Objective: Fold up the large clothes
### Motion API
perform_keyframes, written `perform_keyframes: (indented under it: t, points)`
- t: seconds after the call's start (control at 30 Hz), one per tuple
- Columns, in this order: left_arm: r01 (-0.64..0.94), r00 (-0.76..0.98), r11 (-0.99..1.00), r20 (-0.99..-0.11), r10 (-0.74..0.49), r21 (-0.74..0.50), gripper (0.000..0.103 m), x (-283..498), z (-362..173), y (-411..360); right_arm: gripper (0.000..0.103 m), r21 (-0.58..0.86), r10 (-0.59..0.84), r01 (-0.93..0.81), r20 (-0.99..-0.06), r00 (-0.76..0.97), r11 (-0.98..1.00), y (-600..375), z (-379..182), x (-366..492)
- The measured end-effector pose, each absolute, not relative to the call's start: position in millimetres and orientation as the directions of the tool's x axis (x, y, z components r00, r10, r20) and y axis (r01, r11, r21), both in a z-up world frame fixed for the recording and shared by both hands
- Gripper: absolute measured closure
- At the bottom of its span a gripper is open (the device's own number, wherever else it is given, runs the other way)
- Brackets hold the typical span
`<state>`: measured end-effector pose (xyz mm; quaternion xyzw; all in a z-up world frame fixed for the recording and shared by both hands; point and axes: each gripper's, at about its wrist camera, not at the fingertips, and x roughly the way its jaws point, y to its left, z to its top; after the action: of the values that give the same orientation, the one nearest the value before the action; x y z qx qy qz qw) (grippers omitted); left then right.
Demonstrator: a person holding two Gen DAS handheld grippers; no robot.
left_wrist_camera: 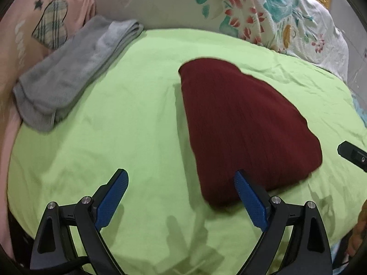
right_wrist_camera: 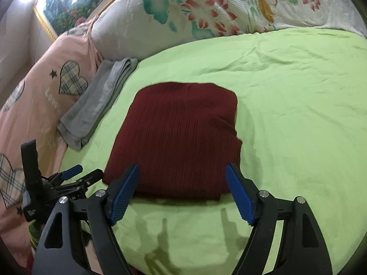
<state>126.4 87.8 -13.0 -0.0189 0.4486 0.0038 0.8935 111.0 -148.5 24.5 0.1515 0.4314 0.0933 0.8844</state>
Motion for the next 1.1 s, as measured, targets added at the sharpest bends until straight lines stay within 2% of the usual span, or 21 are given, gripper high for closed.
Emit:
perform_keyframes:
  t: [0.3, 0.47, 0.63, 0.8, 1.1]
  points:
    - [-0.086, 0.598, 0.996, -0.800, 0.053, 0.002, 0.009, 67, -42, 104, 0.023, 0.228, 0.256, -0.120, -0.807, 0.532, 0.966, -130, 5, 71]
    - [-0.027, 0.544, 0.999, -0.838, 0.040, 0.030, 0.009, 52, -55, 107, 0.023, 0.196, 0.238, -0.138, -0.846, 0.476, 0.971, -126, -13, 54]
    - [-0.013, 0.578, 0.999, -0.815, 0.043, 0.043, 0.009, 45, -42, 107, 0.023, 0.167, 0.220, -0.151, -0.851, 0.477, 0.974, -123, -12, 41]
    - [0.049, 0.627, 0.993, -0.777, 0.051, 0.104, 0.009, 38, -12, 92, 0.023, 0.150, 0.222, -0.180, -0.831, 0.510, 0.972, -116, 7, 34]
    - [0.069, 0.671, 0.990, -0.740, 0.047, 0.125, 0.007, 37, 33, 84, 0.020, 0.121, 0.236, -0.239, -0.805, 0.545, 0.963, -109, 35, 40]
